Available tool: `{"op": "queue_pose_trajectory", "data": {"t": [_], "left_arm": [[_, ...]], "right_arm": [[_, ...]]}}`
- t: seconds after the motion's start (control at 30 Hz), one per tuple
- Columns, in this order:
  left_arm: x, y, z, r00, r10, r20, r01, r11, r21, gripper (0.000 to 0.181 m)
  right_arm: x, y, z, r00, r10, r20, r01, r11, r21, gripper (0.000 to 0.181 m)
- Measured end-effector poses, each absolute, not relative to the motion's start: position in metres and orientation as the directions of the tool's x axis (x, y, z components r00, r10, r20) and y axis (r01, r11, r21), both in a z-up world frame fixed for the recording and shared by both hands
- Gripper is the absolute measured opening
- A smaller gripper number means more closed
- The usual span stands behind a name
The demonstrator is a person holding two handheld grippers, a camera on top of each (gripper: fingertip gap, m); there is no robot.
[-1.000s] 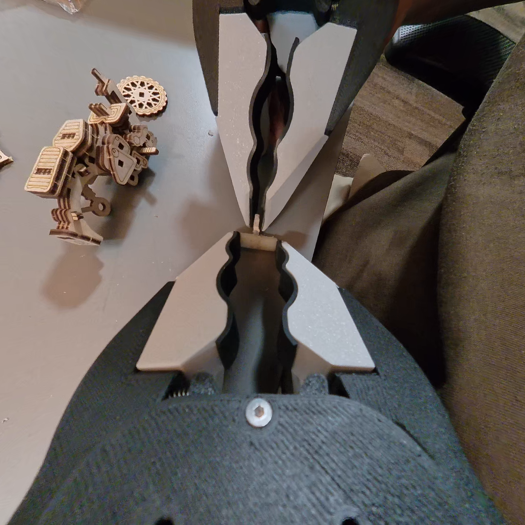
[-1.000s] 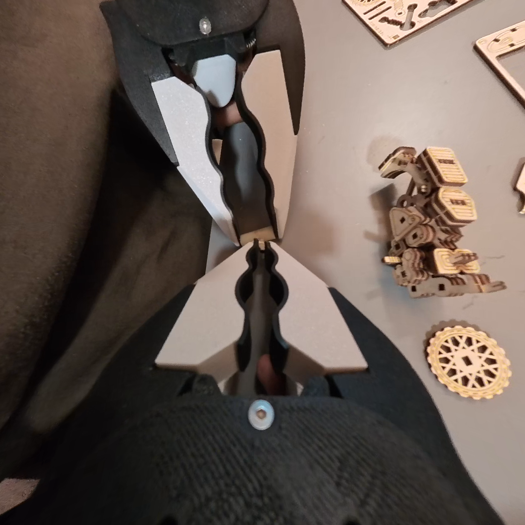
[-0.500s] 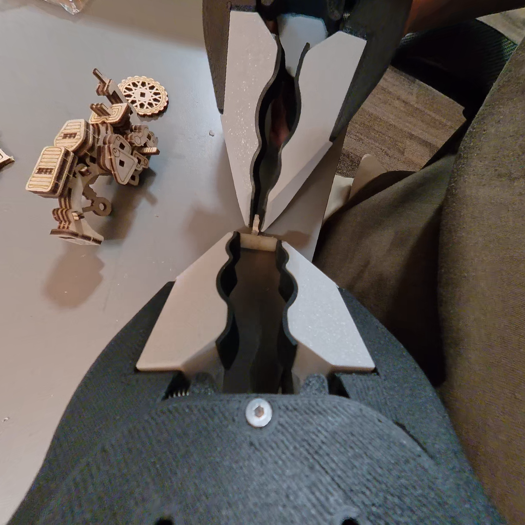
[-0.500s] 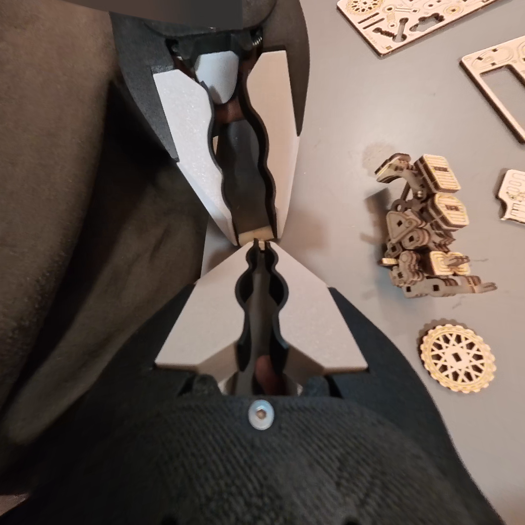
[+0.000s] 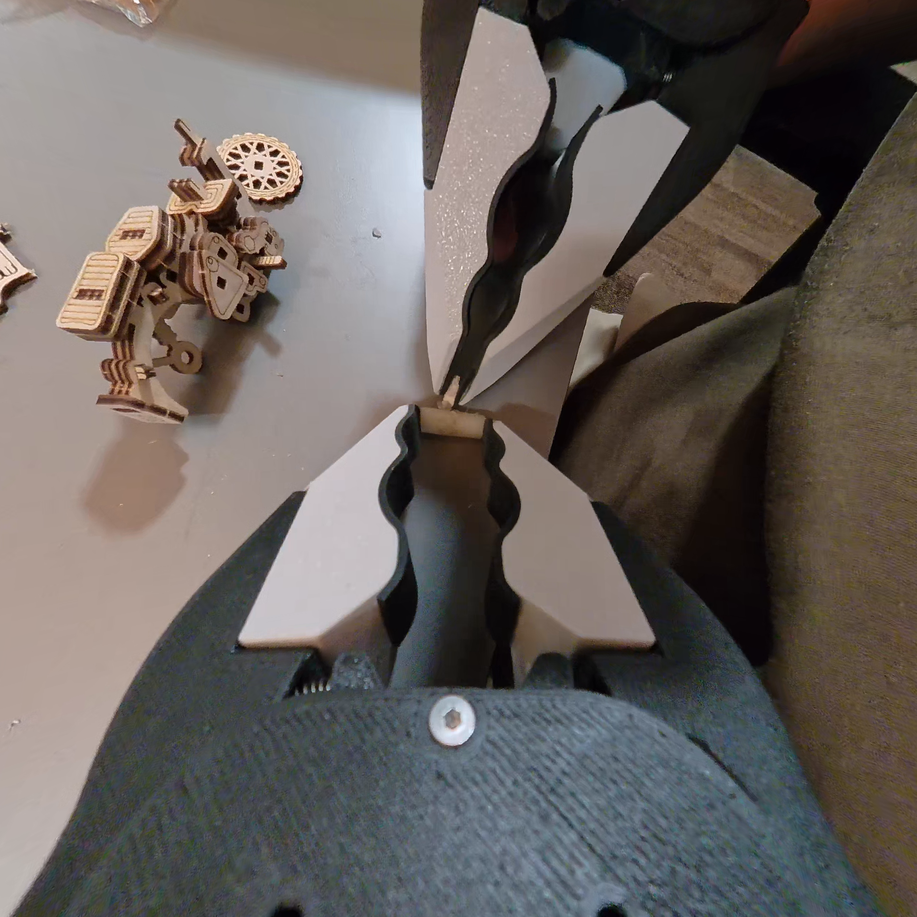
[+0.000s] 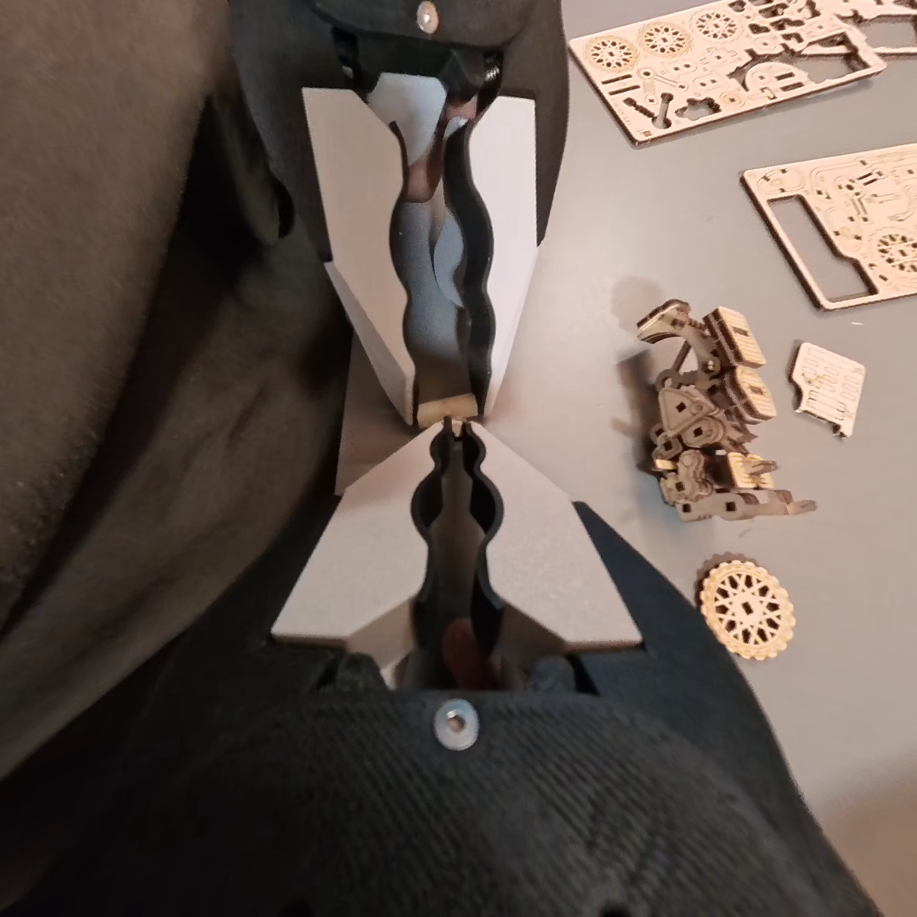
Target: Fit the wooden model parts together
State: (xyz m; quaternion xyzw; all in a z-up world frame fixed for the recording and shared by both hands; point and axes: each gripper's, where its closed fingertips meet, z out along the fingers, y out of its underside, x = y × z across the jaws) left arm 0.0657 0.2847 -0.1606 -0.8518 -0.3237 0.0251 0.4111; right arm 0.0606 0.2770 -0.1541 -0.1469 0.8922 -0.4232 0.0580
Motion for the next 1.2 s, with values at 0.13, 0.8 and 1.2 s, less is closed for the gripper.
{"op": "queue_pose_trajectory", "data": {"t": [0.13,0.8,1.2], "left_arm": [[0.065,0.284,-0.160,0.782,0.577,0.235,0.540,-0.440,-0.718,0.028],[0.068,0.287,-0.068,0.824,0.334,0.459,0.479,0.023,-0.877,0.026],[0.092,0.300,-0.043,0.890,0.247,0.382,0.378,0.066,-0.923,0.011]], "right_arm": [[0.059,0.276,-0.153,-0.953,-0.297,0.065,-0.236,0.589,-0.773,0.003],[0.065,0.282,-0.054,-0.959,-0.274,0.076,-0.112,0.118,-0.987,0.003],[0.090,0.286,-0.038,-0.943,-0.333,0.013,-0.030,0.045,-0.999,0.003]]}}
